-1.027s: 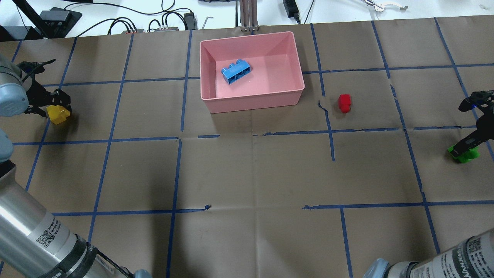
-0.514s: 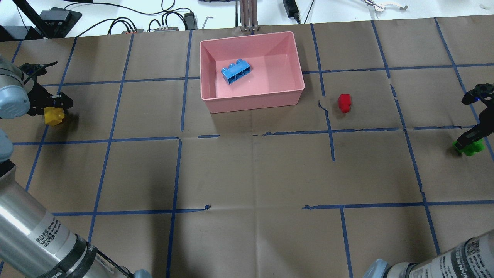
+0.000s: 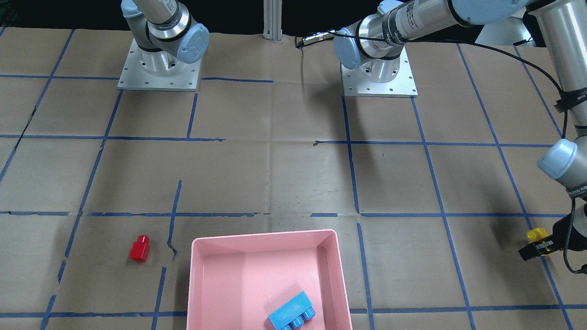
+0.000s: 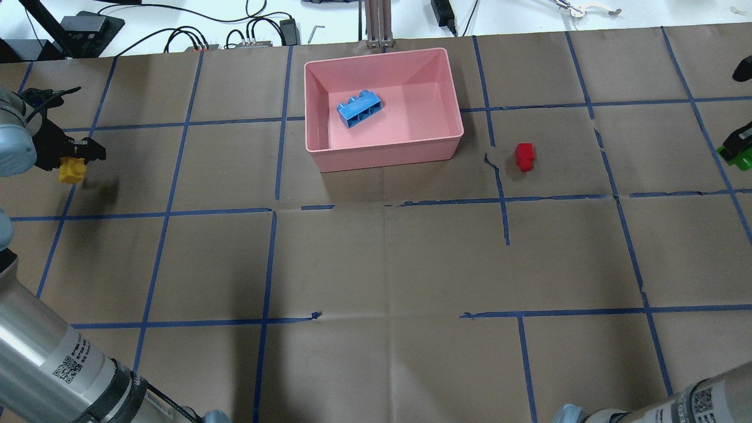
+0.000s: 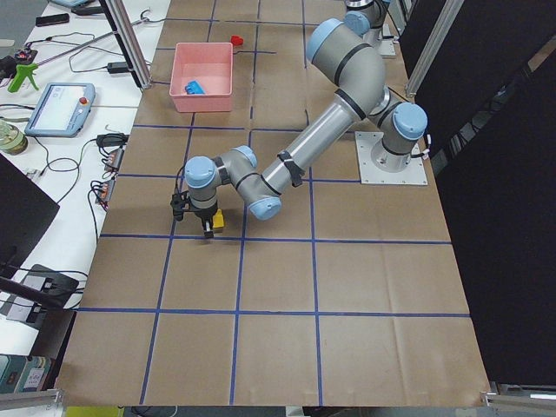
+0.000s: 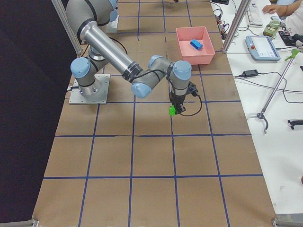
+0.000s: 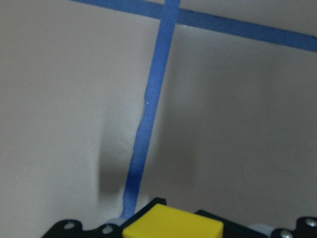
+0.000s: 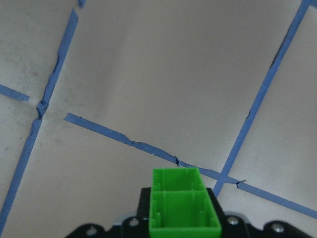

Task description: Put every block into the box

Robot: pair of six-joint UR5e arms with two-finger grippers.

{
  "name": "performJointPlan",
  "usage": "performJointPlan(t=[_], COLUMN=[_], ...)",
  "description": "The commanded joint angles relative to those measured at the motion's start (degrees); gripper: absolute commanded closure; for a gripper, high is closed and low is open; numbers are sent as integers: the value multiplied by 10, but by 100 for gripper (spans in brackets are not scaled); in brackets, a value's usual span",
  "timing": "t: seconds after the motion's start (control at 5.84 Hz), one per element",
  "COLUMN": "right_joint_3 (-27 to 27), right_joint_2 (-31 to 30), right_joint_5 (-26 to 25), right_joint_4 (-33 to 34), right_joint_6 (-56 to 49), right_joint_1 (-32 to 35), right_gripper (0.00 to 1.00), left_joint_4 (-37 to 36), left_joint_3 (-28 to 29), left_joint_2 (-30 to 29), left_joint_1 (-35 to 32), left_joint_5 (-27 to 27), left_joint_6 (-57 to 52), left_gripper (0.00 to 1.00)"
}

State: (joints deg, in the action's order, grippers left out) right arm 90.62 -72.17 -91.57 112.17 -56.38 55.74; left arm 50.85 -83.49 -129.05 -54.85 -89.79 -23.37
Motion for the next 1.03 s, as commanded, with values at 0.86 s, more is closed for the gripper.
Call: performJointPlan(t=[0.86], right_joint_3=[-129], right_joint_2=[39], right_joint_5=[29], right_joint_4=[-119], right_joint_6=[455], right_joint_1=[279], right_gripper=[86], left_joint_4=[103], left_joint_3=[99], left_joint_2=[62], left_joint_1=[-357], left_joint_5=[84], left_joint_6=[10], left_gripper=[100])
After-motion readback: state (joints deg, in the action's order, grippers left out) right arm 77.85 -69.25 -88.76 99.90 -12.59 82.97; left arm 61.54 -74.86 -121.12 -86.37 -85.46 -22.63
